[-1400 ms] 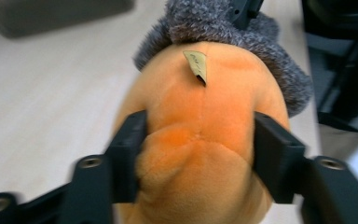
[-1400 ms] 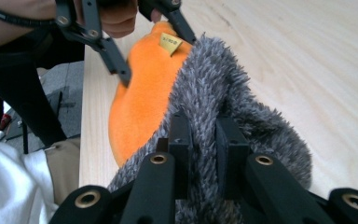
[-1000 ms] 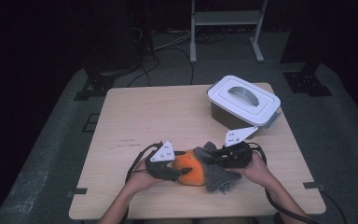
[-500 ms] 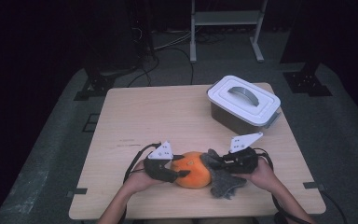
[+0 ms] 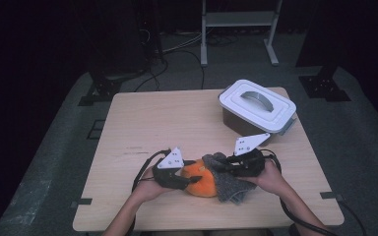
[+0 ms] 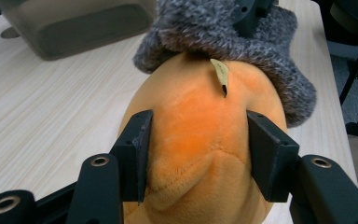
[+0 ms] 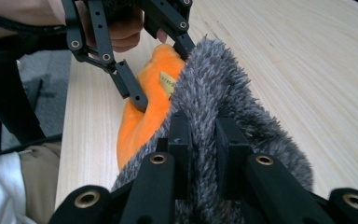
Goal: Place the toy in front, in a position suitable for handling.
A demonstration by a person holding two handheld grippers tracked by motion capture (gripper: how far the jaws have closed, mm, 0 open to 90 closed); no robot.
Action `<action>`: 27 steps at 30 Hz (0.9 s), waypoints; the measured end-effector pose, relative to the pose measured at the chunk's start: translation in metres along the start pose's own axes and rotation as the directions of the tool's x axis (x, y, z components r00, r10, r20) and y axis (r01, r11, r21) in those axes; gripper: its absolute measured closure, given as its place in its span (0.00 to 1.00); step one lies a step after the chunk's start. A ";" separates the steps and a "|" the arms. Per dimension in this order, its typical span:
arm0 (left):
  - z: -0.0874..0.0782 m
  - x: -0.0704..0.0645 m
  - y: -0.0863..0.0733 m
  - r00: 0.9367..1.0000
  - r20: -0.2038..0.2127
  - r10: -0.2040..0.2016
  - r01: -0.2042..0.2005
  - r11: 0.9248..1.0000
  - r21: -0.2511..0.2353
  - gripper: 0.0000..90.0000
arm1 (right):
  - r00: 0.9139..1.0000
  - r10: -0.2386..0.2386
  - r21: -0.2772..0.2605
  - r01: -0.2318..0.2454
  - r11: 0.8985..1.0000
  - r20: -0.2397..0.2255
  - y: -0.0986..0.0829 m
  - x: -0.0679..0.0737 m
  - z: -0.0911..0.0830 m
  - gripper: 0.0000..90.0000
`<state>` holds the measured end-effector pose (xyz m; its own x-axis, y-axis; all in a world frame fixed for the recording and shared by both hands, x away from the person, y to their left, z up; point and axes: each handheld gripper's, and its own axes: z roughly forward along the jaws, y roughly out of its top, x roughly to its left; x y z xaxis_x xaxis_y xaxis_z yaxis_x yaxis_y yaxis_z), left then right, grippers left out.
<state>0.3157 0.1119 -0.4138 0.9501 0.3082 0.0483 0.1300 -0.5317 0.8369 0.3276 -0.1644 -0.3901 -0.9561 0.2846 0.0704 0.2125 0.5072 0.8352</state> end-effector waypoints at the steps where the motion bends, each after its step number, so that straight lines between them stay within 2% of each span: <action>1: 0.000 0.000 0.000 1.000 0.002 -0.003 0.003 1.000 0.001 0.50 | 1.000 0.007 -0.004 -0.007 1.000 -0.009 -0.002 -0.002 0.001 0.86; 3: 0.002 0.001 0.001 0.999 0.022 -0.034 0.034 0.999 0.011 0.44 | 1.000 0.021 -0.006 -0.021 1.000 -0.014 -0.006 -0.002 0.003 0.86; 6: 0.005 0.003 0.004 0.993 0.058 -0.106 0.105 0.994 0.024 0.26 | 0.999 0.026 -0.004 -0.026 1.000 -0.023 -0.012 0.000 0.006 0.86; 7: 0.005 0.003 0.004 0.991 0.063 -0.116 0.114 0.993 0.027 0.23 | 0.999 0.025 -0.006 -0.025 1.000 -0.030 -0.013 0.002 0.007 0.86; 10: 0.006 0.002 0.003 0.990 0.077 -0.122 0.120 0.992 0.033 0.25 | 0.999 0.020 -0.005 -0.020 1.000 -0.028 -0.014 0.005 0.007 0.86; 12: 0.005 0.000 0.002 0.994 0.070 -0.087 0.084 0.996 0.041 0.36 | 0.999 0.020 -0.007 -0.020 1.000 -0.031 -0.017 0.005 0.005 0.86; 13: 0.005 -0.001 0.002 0.994 0.070 -0.083 0.080 0.996 0.040 0.41 | 0.999 0.026 -0.012 -0.026 1.000 -0.033 -0.020 0.005 0.004 0.86; 16: 0.005 -0.002 0.002 0.996 0.066 -0.059 0.056 0.998 0.037 0.48 | 0.998 0.046 -0.018 -0.046 0.999 -0.033 -0.028 0.002 -0.001 0.86; 18: 0.004 -0.003 0.004 0.998 0.041 -0.037 0.036 0.999 0.022 0.51 | 0.998 0.056 -0.019 -0.056 0.998 -0.020 -0.031 0.001 -0.005 0.86; 20: 0.003 -0.005 0.007 1.000 0.014 -0.006 0.005 1.000 0.006 0.54 | 0.998 0.056 -0.029 -0.056 0.998 -0.002 -0.026 0.002 -0.009 0.85; 22: 0.004 -0.007 0.011 0.999 -0.011 0.032 -0.032 0.999 -0.014 0.55 | 1.000 0.019 -0.031 -0.018 0.999 0.014 -0.016 0.005 -0.011 0.86; 25: 0.004 -0.009 0.011 0.995 -0.070 0.077 -0.080 0.996 -0.028 0.56 | 1.000 -0.015 -0.035 0.016 0.999 0.023 -0.001 0.005 -0.010 0.86; 27: 0.003 -0.006 0.008 0.996 -0.071 0.062 -0.065 0.997 -0.036 0.55 | 1.000 -0.017 -0.040 0.018 0.999 0.019 0.005 0.003 -0.006 0.85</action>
<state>0.3125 0.1032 -0.4090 0.9339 0.3296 0.1384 0.0579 -0.5215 0.8513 0.3250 -0.1657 -0.3826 -0.9555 0.2914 0.0457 0.1871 0.4791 0.8576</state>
